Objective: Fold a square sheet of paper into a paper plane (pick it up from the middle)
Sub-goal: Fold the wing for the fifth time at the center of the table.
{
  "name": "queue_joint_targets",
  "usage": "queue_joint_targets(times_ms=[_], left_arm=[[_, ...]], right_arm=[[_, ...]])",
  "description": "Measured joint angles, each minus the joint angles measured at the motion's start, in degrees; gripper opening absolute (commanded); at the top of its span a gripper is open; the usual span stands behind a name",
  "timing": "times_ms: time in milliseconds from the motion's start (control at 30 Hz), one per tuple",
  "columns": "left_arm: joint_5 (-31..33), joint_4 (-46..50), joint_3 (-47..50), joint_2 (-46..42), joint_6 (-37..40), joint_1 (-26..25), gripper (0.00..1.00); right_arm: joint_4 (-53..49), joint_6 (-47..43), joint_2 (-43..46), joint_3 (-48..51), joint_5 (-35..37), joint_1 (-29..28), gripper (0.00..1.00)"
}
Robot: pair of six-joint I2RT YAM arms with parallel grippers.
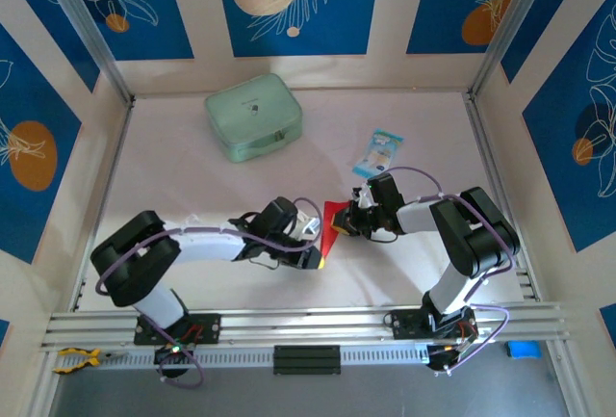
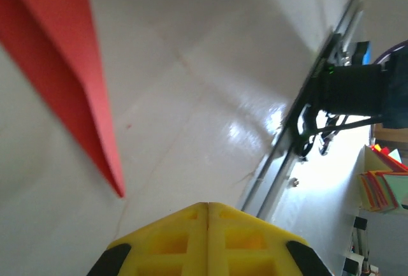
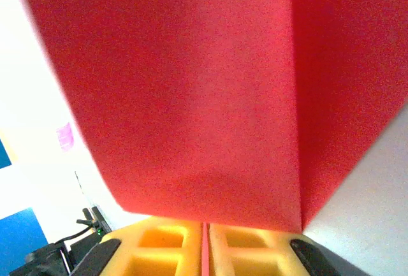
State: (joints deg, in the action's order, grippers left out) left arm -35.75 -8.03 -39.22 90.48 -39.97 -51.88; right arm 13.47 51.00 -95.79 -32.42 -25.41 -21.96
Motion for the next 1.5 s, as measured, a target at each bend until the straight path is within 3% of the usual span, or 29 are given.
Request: queue_joint_targets(times_ms=[500,1100,1500], left_arm=[[6.38,0.17,-12.11,12.70,-0.59,2.75,0.03],[9.44,1.55,-10.54,14.58,3.06,2.75,0.00],[8.94,1.27,-8.85,13.44,7.13,2.75,0.00]], right_arm=[[0.00,0.02,0.11,0.00,0.15,-0.11,0.12],[-1.84,0.04,1.33,0.02,1.11,-0.33,0.13],[-9.03,-0.68,12.59,0.81,4.26,-0.46,0.16]])
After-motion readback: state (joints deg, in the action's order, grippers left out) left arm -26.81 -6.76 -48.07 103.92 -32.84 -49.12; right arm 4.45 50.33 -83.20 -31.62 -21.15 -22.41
